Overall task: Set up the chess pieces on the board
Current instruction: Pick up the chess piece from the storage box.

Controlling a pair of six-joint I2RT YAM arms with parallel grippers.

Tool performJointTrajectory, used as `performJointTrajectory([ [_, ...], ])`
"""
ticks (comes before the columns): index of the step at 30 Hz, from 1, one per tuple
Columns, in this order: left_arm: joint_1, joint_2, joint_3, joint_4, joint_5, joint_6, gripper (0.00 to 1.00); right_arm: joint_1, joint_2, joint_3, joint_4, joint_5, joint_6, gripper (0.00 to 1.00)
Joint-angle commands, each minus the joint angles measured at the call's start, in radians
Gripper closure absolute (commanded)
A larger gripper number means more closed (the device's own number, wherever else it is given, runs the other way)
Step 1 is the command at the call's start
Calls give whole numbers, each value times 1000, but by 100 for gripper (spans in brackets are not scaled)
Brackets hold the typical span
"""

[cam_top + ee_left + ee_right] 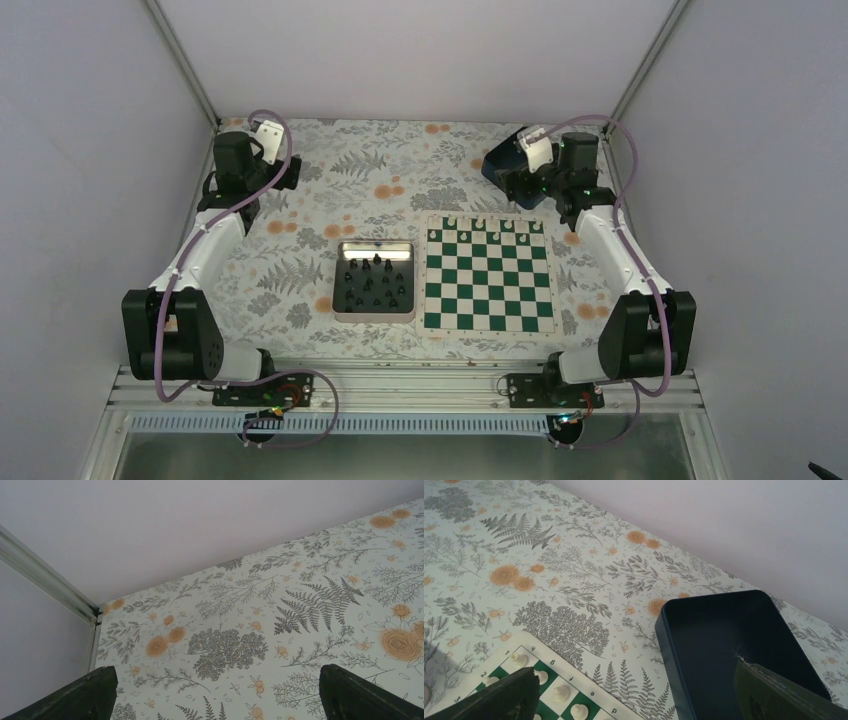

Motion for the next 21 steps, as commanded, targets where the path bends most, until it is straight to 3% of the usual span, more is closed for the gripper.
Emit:
performJointTrajectory([
  [1,6,-19,20,-3,-9,23,0,9,11,32,-31,-59,-55,0],
  [6,6,-33,16,-4,22,38,0,82,5,80,-118,-136,-162,0],
  [14,6,-33,21,-8,16,50,0,578,137,232,-334,117,-317,1],
  [21,6,-51,16,-2,-1,57,0,772,307,282,-349,152,-331,22],
])
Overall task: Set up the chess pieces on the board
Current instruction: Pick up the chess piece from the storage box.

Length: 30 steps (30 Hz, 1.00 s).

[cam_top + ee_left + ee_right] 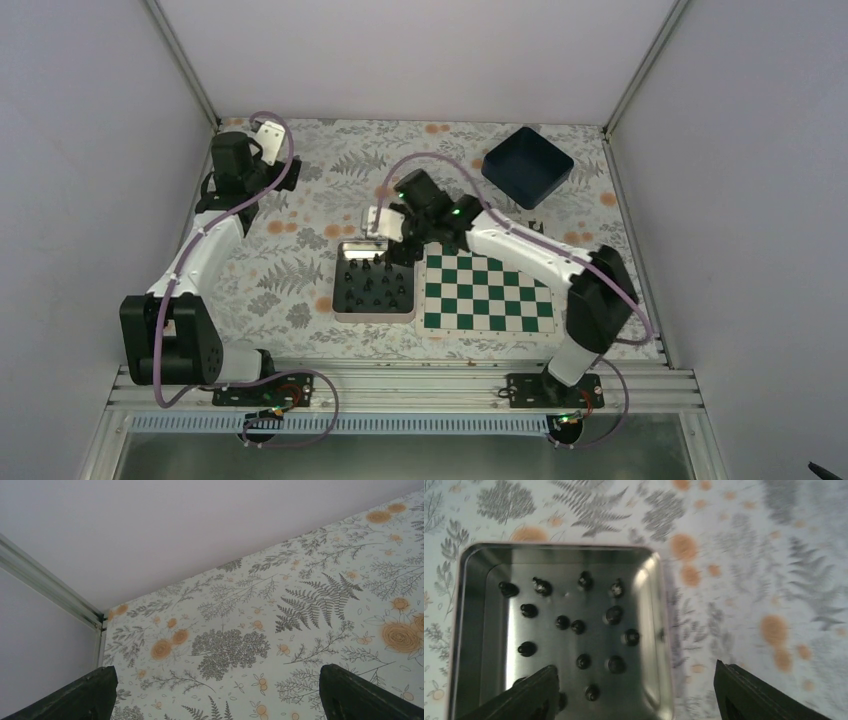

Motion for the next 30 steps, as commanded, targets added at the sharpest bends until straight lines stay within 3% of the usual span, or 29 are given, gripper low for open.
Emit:
performJointTrajectory([
  [1,6,-33,18,15,-11,11,0,46,98,62,-71,47,-29,27],
  [6,6,-44,15,21,-22,12,0,80,201,129,-102,19,-29,53],
  [10,6,-49,15,23,-33,12,0,96,258,167,-99,0,-31,61],
  [30,6,-87,-11,36,-8,24,0,130,428,252,-99,69,-5,63],
])
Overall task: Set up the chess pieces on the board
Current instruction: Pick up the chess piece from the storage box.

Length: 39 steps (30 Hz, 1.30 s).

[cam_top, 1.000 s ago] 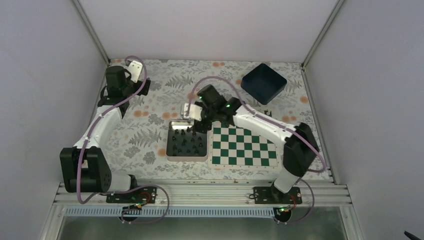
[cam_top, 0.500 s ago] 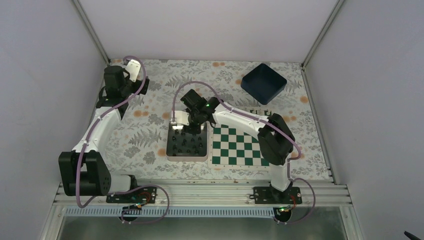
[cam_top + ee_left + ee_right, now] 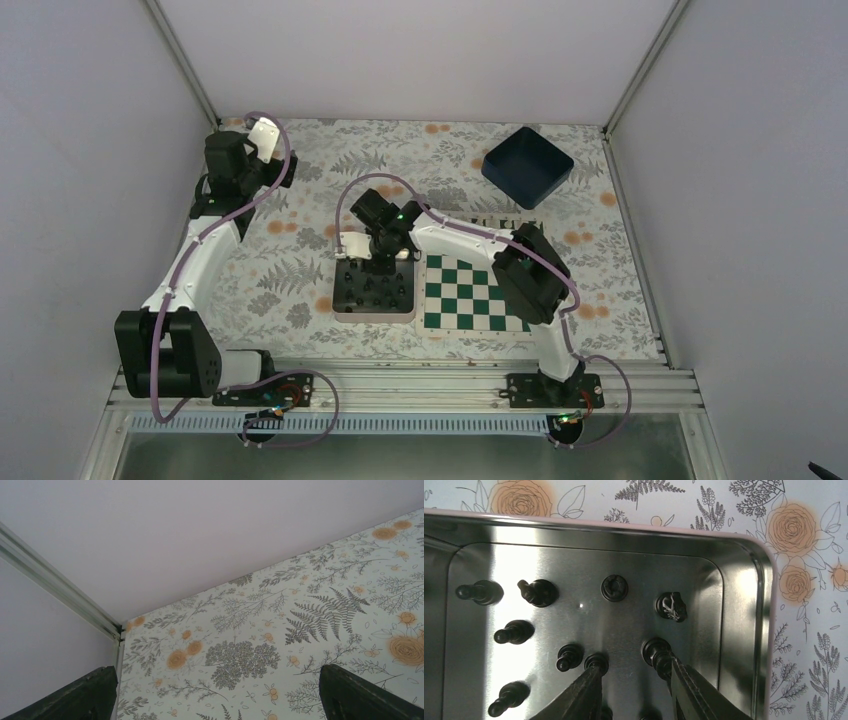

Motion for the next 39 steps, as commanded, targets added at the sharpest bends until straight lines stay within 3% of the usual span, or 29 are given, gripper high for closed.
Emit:
performJointTrajectory([
  [1,5,-24,-10,32,17,9,0,8,22,24,26,36,24,63],
  [18,7,-27,-22,29,49,18,0,7,66,44,83,89,48,64],
  [26,6,-26,-28,32,57,27,0,6,84,61,67,94,56,69],
  [32,7,-30,-32,31,64,32,0,6,82,74,54,88,61,80],
  [39,7,-43,-32,27,75,35,0,7,84,77,34,98,64,74],
])
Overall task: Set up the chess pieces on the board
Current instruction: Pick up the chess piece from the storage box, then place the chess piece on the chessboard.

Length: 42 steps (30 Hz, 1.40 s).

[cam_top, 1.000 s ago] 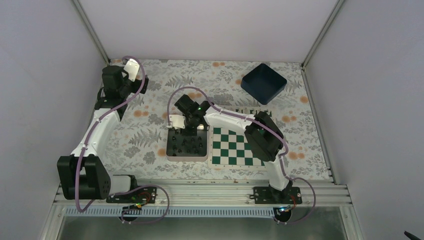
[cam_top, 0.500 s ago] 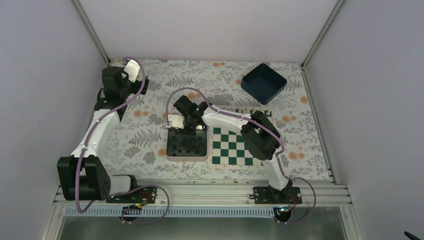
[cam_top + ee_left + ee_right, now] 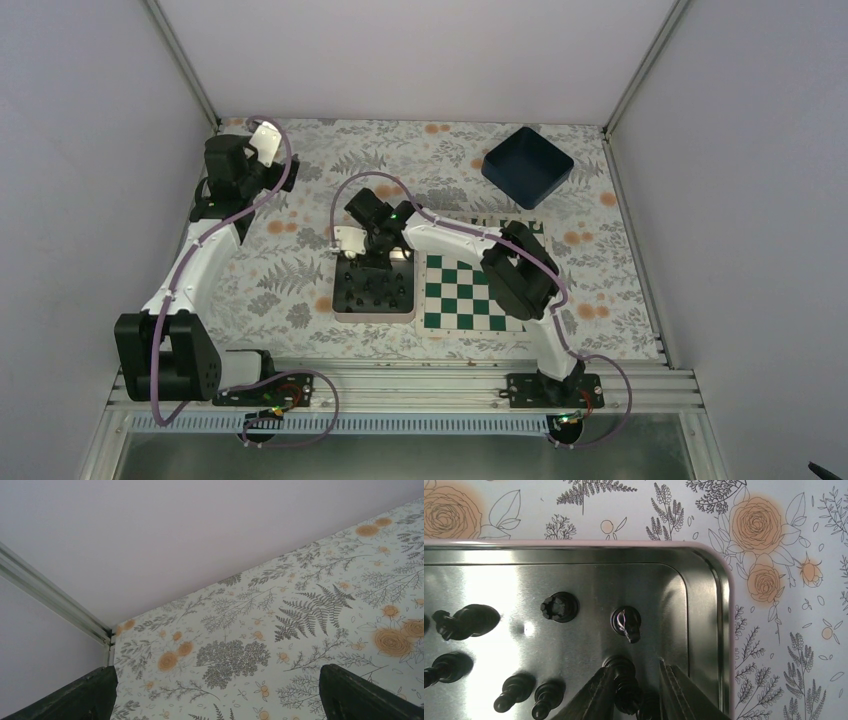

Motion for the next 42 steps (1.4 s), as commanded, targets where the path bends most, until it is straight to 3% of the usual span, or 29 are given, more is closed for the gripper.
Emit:
performJointTrajectory([
  [1,3,-30,-6,19,30,16,0,6,20,24,-18,18,8,74],
  [8,3,-29,-5,14,40,21,0,7,41,21,-33,12,5,73],
  [17,3,-28,-9,20,32,22,0,7,0,20,-21,-19,8,90],
  [24,3,-27,-8,24,26,25,0,-7,-134,20,-89,-49,13,95],
  [29,3,-28,-9,29,-3,34,0,-69,-275,14,-249,-65,6,94],
  [36,12,-31,-7,22,-5,44,0,-256,-532,-200,-369,-91,-21,95],
  [42,14,-10,3,19,-3,42,0,-341,-763,-572,-296,-4,-50,95],
])
